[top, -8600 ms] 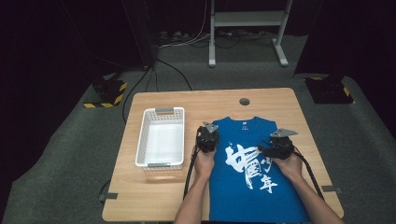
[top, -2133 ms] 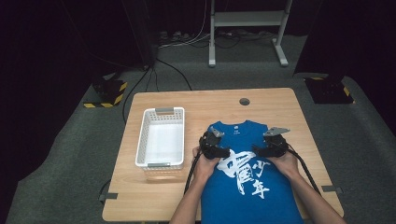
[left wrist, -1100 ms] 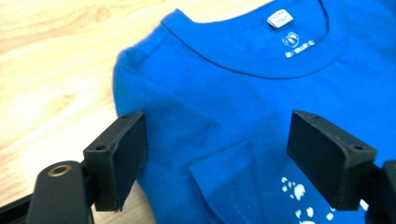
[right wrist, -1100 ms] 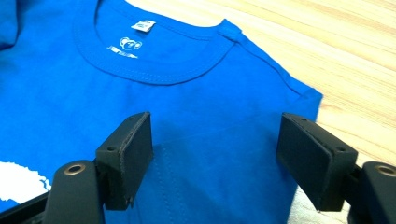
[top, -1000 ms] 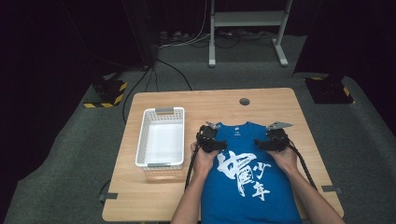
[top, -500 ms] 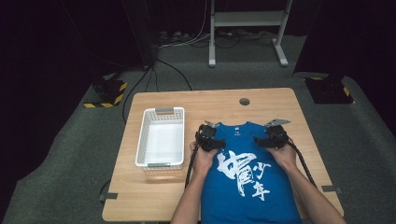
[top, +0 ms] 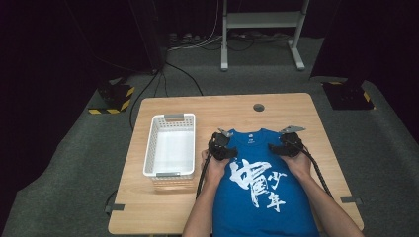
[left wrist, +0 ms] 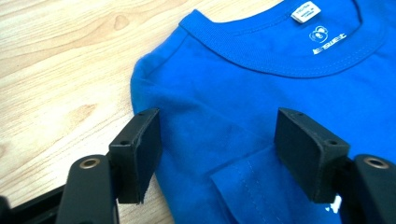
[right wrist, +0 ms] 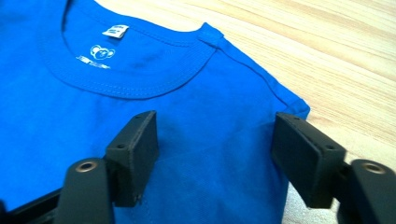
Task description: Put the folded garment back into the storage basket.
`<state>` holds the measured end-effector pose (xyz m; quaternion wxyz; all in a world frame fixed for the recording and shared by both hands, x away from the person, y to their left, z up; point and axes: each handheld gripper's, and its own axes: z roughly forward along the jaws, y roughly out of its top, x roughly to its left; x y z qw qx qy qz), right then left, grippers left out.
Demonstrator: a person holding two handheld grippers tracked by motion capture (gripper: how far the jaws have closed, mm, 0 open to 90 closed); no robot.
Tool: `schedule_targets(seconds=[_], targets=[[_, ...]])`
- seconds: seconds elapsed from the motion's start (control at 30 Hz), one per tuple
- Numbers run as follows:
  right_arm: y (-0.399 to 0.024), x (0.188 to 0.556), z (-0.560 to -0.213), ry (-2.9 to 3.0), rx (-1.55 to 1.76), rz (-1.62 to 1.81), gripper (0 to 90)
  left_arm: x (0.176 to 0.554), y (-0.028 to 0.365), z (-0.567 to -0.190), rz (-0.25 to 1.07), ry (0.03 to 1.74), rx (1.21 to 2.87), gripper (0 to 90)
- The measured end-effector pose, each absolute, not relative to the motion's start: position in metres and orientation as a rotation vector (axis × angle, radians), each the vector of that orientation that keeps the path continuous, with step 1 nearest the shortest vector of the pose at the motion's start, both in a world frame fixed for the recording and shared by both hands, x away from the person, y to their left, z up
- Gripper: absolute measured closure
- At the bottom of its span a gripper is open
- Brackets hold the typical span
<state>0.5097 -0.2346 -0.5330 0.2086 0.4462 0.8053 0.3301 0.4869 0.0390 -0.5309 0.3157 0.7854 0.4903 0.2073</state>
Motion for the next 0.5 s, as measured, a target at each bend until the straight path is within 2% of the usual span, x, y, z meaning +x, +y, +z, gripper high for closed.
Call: schedule_targets(seconds=[0.2,0.37,0.5], targets=[[-0.2348,0.5086,-0.5333,2.256,1.198,0.949,45.1,0.4850,0.0424,-0.5316,0.566,1.279,2.057,41.9],[-0.2317,0.5067,-0.5327,2.267,1.164,0.955,59.3,0.4804,0.0385,-0.5324,0.583,1.241,2.057,57.1],[-0.2283,0.5047,-0.5326,2.277,1.123,0.949,70.3,0.4788,0.0368,-0.5326,0.585,1.208,2.069,65.2]])
